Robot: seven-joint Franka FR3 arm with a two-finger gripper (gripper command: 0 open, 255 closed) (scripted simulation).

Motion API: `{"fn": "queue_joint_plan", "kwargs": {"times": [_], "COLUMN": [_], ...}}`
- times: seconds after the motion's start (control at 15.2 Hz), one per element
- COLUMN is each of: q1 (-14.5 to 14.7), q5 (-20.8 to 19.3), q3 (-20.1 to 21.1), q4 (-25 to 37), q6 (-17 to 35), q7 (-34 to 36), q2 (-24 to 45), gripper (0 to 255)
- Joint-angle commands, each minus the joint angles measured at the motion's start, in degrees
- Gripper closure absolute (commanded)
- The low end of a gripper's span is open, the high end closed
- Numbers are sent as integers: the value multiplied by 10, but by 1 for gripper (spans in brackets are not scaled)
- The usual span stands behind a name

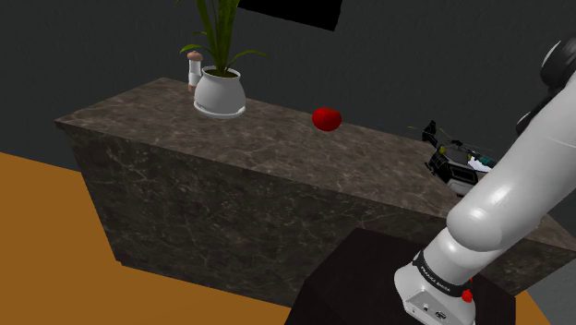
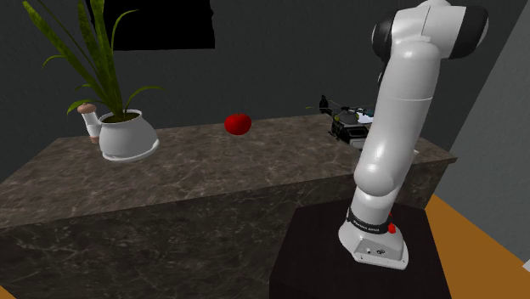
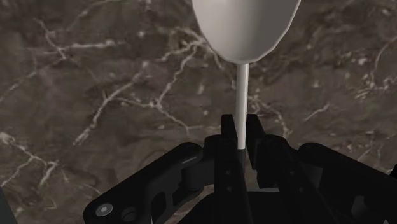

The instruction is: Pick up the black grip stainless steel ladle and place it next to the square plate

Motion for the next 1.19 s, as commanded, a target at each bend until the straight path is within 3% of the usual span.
{"fn": "queue_joint_plan", "kwargs": {"times": [0.0, 0.13, 0.2, 0.53, 0.66, 0.73, 0.79, 1.12], "q1": [-1, -1, -1, -1, 21, -46, -48, -47], "q5": [1, 1, 2, 2, -177, -140, -159, -159], "q3": [1, 1, 1, 1, 3, 65, 73, 72], "q4": [0, 0, 0, 0, 23, 34, 45, 45], "q6": [0, 0, 0, 0, -42, -57, -75, -75], "q7": [-1, -1, -1, -2, 133, 106, 120, 121], "q2": [1, 1, 2, 2, -154, -125, -143, -144], "gripper": [255, 255, 0, 0, 0, 0, 0, 0]}}
